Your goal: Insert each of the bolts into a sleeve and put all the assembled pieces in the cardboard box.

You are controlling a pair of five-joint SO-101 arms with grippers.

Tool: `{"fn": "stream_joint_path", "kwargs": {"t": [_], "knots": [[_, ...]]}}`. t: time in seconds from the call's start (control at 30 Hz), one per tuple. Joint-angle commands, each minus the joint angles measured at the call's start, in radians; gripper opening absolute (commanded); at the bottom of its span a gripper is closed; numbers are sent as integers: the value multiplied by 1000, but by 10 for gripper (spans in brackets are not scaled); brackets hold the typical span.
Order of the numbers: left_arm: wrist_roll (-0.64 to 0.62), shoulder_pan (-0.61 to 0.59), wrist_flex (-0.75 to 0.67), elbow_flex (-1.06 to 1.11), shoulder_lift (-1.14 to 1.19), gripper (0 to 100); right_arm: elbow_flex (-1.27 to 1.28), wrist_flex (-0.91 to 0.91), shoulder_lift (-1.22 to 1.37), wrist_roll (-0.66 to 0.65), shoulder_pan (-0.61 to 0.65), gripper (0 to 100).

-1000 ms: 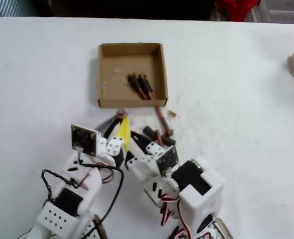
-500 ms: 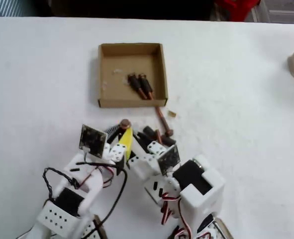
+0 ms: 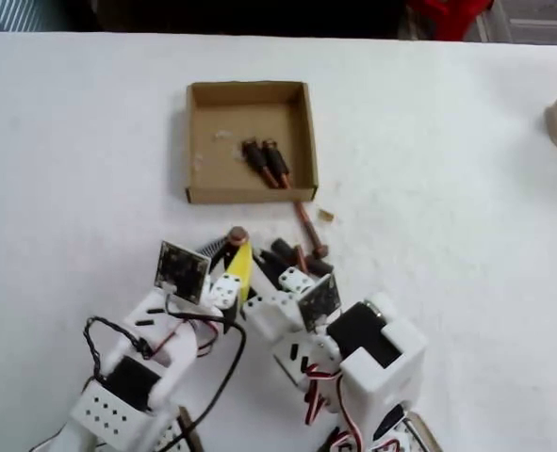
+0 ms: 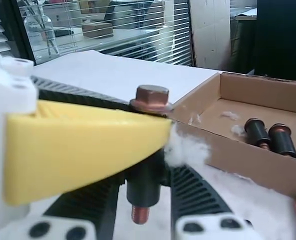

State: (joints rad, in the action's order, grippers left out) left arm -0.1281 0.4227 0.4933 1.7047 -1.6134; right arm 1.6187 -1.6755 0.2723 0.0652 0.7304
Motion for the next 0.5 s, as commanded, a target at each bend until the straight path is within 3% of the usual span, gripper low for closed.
{"fn": "stream_joint_path", "kwargs": {"t": [0.0,0.1,0.17,0.47], "knots": [[3,-12,32,-5,8,260,-6,-30,-13,-14,-16,16],[2,-33,61,-5,7,391,-6,-30,-13,-14,-16,16],[2,-44,66,-5,7,422,-6,-30,-13,-14,-16,16],[2,-134,58,-5,5,350,-6,-28,-13,-14,-16,16]]}}
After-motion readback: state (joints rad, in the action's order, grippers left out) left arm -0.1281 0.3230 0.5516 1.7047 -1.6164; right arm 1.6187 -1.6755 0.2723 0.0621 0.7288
